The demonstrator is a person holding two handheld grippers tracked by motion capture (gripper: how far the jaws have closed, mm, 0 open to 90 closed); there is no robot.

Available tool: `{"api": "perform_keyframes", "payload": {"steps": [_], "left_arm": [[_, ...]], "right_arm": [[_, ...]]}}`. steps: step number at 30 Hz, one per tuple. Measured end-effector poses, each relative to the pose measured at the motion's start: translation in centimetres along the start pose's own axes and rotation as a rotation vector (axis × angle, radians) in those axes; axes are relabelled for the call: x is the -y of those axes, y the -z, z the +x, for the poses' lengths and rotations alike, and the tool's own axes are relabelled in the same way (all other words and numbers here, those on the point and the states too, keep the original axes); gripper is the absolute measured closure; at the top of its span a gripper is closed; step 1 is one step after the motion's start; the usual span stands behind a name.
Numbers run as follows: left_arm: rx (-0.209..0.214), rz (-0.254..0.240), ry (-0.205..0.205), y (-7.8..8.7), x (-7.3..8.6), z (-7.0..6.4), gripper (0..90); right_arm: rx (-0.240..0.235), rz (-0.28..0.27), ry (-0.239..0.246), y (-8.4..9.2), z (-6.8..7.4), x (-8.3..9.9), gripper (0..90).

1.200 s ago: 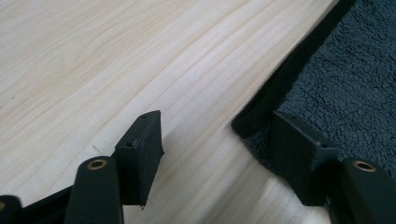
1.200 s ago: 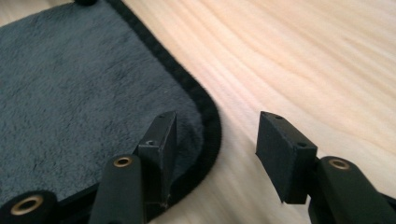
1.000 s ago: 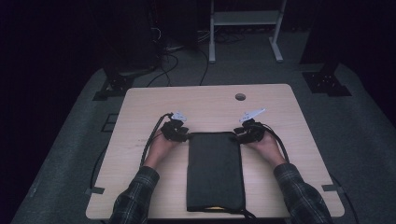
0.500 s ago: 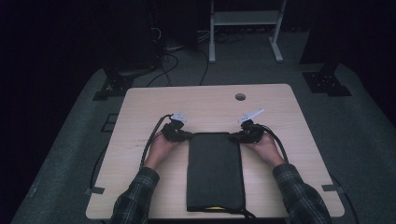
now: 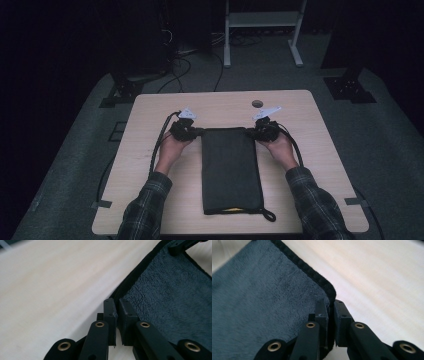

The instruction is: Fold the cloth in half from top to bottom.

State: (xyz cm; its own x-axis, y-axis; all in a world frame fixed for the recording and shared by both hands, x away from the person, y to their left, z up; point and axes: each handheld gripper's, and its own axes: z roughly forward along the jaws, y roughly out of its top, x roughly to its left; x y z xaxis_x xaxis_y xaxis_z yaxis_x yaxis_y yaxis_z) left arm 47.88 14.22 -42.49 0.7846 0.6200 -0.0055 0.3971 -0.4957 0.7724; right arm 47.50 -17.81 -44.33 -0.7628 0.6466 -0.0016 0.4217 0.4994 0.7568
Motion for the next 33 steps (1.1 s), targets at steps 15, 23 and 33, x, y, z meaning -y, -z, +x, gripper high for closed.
{"api": "perform_keyframes", "payload": {"steps": [15, 23, 33], "left_arm": [[0.104, -0.071, -0.039, 2.8, 0.2, -2.2, 84.7], [0.197, -0.070, -0.026, 4.3, 2.5, -4.3, 84.7], [0.261, 0.003, -0.037, 5.7, 5.1, -7.4, 84.7]], "right_arm": [[-0.111, -0.135, 0.014, 4.5, 1.2, 1.2, 82.4], [-0.181, -0.099, 0.039, 5.4, 3.2, 3.4, 82.3], [-0.219, -0.049, 0.079, 6.6, 6.1, 5.4, 82.2]]}}
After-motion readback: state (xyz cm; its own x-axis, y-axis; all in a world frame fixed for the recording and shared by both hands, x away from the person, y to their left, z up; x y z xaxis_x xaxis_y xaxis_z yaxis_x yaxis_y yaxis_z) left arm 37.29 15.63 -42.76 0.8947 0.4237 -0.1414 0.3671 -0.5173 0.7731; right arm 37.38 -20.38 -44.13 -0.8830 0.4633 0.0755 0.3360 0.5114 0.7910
